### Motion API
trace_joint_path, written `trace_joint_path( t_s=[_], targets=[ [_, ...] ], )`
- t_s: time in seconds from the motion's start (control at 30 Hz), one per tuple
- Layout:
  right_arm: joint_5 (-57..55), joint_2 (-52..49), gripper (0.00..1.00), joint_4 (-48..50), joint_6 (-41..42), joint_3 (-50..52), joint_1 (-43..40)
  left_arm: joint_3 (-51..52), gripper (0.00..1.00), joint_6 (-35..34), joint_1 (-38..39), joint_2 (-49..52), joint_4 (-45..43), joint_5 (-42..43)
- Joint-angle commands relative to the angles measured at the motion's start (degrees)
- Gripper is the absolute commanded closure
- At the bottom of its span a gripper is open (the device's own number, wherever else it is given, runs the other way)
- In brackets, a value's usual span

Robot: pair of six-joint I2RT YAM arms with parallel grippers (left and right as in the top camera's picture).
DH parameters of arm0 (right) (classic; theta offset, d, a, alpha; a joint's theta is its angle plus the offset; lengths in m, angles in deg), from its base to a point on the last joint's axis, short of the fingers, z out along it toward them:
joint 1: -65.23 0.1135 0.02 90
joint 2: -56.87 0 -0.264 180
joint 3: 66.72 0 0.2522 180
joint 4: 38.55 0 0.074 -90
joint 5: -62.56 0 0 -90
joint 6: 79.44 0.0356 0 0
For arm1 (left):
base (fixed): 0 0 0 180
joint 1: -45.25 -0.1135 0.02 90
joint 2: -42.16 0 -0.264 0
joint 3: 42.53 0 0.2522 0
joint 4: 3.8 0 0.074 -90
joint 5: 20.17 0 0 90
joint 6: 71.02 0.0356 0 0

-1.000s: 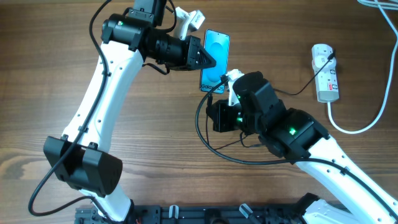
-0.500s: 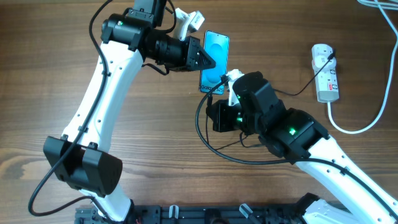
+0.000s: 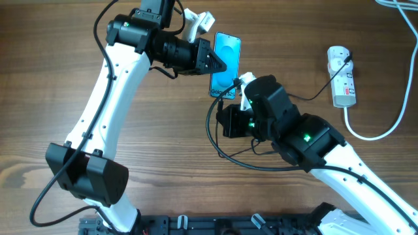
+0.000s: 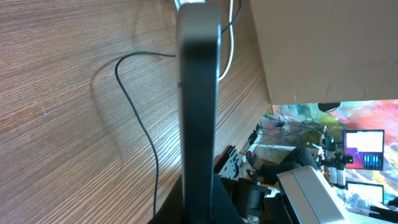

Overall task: Plug charger to phone and switch on socket
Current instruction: 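Push the plug upward into the phone's port with the right gripper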

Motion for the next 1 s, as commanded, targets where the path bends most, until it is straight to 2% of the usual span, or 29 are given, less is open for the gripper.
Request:
trace_joint_path(
  t_s=[0.0, 0.6, 0.97],
  targets=[
    [0.3, -0.4, 0.95, 0.5, 1.2, -1.3, -0.7, -0.7, 0.96, 1.2, 0.2, -1.3, 0.1, 2.3],
    [0.6, -0.4, 0.95, 0.9, 2.4, -2.8, -2.5, -0.7, 0.96, 1.2, 0.2, -1.3, 0.1, 2.3],
    [0.6, -0.4, 0.95, 3.3, -0.6, -2.8, -2.7, -0.7, 0.96, 1.2, 0.3, -1.3, 0.6, 2.3]
  ],
)
